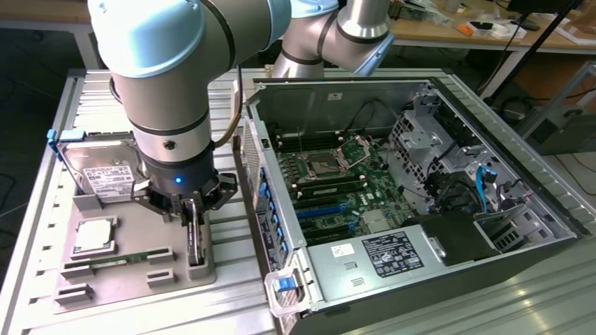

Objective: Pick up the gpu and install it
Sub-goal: 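Pick up the gpu and move the gpu toward the slot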

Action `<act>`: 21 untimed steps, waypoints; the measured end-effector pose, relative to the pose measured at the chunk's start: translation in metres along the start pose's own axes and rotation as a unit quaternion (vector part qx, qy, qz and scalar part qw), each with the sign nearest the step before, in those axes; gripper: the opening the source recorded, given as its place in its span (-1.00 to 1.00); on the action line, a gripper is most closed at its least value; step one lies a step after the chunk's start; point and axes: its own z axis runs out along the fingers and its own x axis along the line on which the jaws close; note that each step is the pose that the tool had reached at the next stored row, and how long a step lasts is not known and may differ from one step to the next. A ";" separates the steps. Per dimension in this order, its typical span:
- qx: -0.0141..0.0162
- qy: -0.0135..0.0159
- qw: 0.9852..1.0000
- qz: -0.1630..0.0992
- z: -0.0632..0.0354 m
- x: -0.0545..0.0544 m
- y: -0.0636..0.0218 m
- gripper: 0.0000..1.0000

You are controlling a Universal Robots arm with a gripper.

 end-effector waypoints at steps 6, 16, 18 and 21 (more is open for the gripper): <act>0.000 0.000 1.000 0.000 0.0000 0.000 0.0000 -0.46; 0.000 0.000 1.000 0.000 0.0000 0.000 0.0000 -0.46; 0.000 0.000 1.000 0.000 0.0000 0.000 0.0000 -0.46; 0.000 0.000 1.000 0.000 -0.0002 0.000 0.0001 -0.46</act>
